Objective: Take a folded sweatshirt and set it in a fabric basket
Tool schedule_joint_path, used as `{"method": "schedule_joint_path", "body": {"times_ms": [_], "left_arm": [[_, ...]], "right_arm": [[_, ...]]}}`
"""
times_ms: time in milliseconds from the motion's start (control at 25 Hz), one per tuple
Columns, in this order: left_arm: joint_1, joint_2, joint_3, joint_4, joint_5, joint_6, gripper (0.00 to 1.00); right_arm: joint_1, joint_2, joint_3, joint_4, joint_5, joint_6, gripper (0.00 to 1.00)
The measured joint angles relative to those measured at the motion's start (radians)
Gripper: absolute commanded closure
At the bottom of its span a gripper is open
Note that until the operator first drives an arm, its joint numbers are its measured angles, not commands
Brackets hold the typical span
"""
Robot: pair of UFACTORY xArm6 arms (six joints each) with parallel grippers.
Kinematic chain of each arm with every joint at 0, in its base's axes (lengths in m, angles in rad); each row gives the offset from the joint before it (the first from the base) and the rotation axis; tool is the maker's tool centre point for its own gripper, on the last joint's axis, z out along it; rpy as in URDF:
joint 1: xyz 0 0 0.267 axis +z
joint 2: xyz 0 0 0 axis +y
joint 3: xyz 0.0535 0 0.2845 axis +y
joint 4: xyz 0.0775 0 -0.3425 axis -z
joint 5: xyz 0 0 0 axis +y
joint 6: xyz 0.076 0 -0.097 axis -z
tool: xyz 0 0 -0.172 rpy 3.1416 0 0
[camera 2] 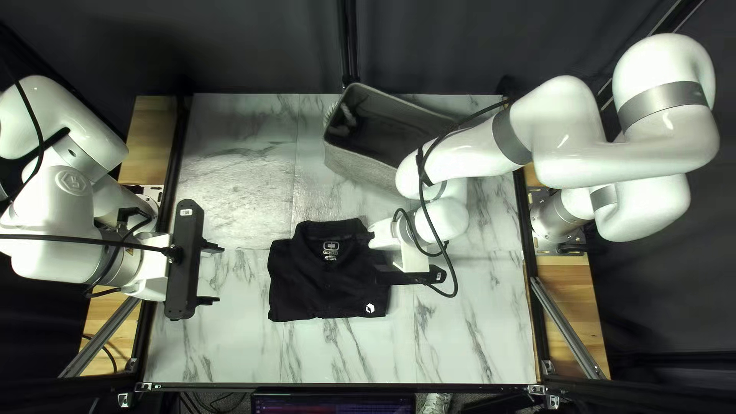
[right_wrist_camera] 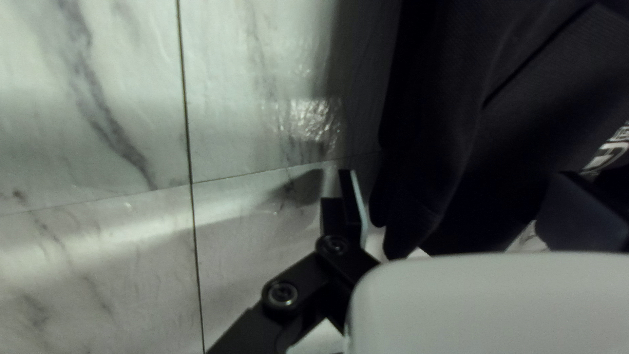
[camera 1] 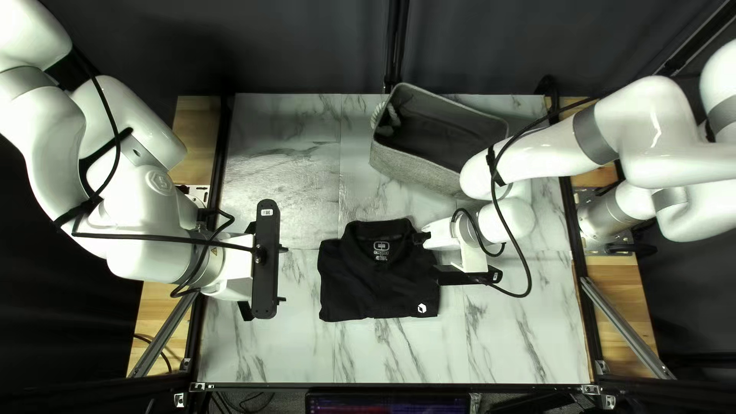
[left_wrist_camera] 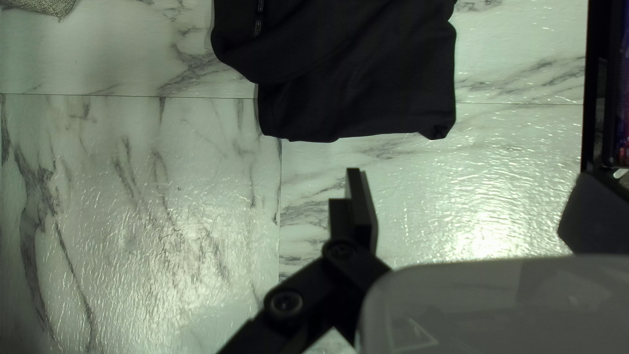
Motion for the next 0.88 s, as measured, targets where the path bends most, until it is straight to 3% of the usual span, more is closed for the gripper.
{"method": "schedule_joint_path", "body": {"times_ms": [80,160,200,240,280,320,880], "left_arm": [[0.000,0.000,0.000,0.000,0.000,0.000,0.00],[0.000,0.000,0.000,0.000,0.000,0.000,0.00],[0.000,0.000,0.000,0.000,0.000,0.000,0.00],[0.000,0.000,0.000,0.000,0.000,0.000,0.00],[0.000,0.000,0.000,0.000,0.000,0.000,0.00],[0.000,0.000,0.000,0.000,0.000,0.000,0.00],[0.000,0.000,0.000,0.000,0.000,0.000,0.00]], "right_arm": [[-0.002,0.002,-0.002,-0.009,-0.002,0.008,0.45],[-0.005,0.004,-0.003,-0.010,-0.004,0.009,0.55],[-0.006,0.004,-0.004,-0.010,-0.005,0.009,0.66],[-0.006,0.004,-0.004,-0.011,-0.005,0.009,0.87],[-0.007,0.004,-0.004,-0.011,-0.006,0.009,0.87],[-0.008,0.004,-0.004,-0.012,-0.006,0.009,0.98],[-0.017,0.006,0.000,0.028,-0.012,-0.032,1.00]]}}
